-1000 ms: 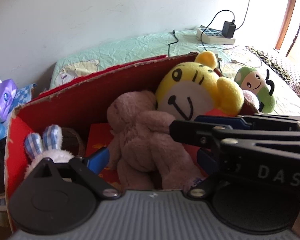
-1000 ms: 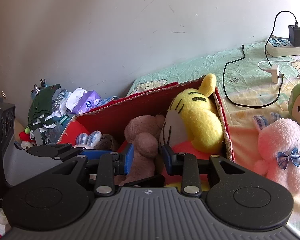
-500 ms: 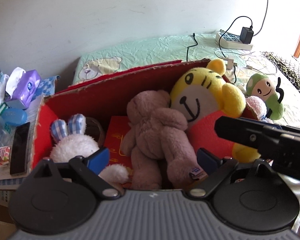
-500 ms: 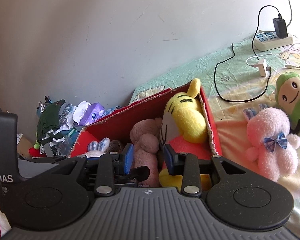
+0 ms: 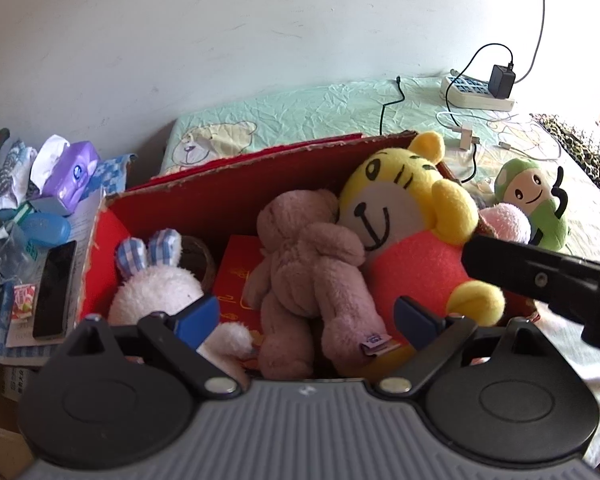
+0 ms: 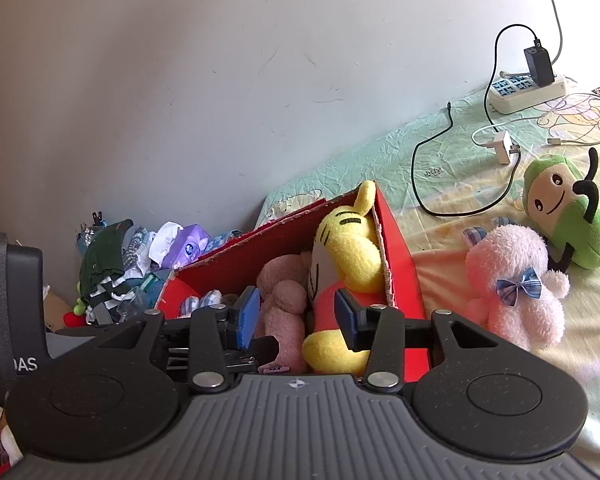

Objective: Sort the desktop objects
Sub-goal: 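Move the right gripper back toward the plush toys on the bed, then grasp the white bunny with the blue bow with the right gripper, then lift the white bunny and carry it with the right gripper over the red box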

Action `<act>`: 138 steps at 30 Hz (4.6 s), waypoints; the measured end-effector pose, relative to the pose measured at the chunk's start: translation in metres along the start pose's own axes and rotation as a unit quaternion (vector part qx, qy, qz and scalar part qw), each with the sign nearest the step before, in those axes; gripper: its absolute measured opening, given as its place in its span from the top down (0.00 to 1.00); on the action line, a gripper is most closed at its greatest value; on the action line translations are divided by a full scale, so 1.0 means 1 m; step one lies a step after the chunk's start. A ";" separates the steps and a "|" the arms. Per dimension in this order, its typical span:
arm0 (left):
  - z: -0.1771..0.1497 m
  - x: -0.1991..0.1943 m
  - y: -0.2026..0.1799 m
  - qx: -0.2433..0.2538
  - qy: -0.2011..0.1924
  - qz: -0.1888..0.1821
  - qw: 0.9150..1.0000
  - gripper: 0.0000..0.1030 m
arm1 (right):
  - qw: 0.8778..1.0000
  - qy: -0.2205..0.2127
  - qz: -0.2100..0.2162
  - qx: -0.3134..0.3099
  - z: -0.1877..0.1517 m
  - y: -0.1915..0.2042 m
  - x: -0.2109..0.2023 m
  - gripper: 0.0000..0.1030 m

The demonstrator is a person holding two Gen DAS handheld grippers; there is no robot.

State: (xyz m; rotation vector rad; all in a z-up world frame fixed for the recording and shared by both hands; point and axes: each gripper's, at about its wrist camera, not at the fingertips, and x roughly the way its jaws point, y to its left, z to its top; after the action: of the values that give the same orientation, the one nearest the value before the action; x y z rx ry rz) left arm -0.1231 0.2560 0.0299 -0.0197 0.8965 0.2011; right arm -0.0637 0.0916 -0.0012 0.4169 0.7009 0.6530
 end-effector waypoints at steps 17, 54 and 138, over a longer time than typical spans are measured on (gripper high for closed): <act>-0.002 -0.034 -0.059 -0.074 -0.042 0.037 0.996 0.03 | 0.997 0.043 0.061 -0.011 0.023 -0.053 -0.031 0.56; 0.006 0.076 -0.226 -0.029 0.004 -0.004 1.000 0.04 | 0.966 0.141 0.127 0.178 0.042 -0.295 -0.034 0.57; -0.045 -0.064 -0.140 0.125 -0.088 -0.276 0.949 0.39 | 0.990 -0.043 0.033 0.128 -0.021 -0.116 -0.148 0.80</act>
State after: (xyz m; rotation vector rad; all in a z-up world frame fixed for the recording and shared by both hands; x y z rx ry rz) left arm -0.1714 0.1039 0.0421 -0.0169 0.7026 -0.4283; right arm -0.1174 -0.0892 -0.0128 0.7041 0.6926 0.6048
